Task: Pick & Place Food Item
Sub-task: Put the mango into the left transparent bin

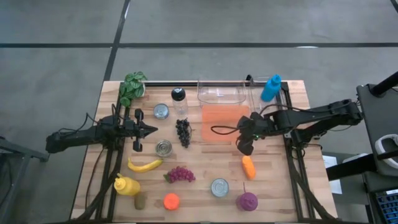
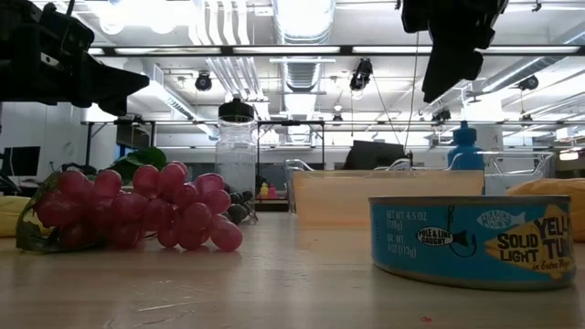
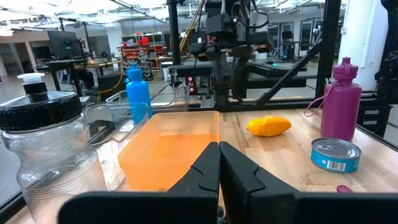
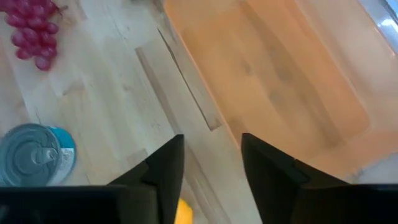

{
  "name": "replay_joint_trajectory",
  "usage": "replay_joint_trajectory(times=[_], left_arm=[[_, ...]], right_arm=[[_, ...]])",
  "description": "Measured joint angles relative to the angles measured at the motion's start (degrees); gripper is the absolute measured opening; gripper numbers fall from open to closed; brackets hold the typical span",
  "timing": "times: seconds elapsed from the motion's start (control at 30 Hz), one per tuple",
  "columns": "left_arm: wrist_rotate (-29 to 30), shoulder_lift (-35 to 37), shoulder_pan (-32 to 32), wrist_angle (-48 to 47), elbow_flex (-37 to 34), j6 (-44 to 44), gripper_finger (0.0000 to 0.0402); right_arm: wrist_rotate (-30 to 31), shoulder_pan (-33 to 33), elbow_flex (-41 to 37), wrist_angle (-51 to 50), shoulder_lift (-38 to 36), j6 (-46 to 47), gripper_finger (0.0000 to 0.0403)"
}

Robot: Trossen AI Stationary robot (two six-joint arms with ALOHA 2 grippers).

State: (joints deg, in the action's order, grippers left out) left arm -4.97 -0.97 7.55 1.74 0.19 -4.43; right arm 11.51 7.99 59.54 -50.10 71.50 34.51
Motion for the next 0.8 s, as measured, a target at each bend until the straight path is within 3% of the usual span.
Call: replay_joint_trajectory(times=[0.63,0.8], left_arm=[[0.00,0.00,0.02,-0.02,0.02,-0.02,0.0006],[0.02,0.00,0.00,-0.02,0.02,-0.02,0.0006]], right_arm=[[0.40,0.00,-0.73,-0.69,1.03,1.87,0.0259],[-2.29,0.00,-0.73,-2.57,1.03,3.87,0.0286]])
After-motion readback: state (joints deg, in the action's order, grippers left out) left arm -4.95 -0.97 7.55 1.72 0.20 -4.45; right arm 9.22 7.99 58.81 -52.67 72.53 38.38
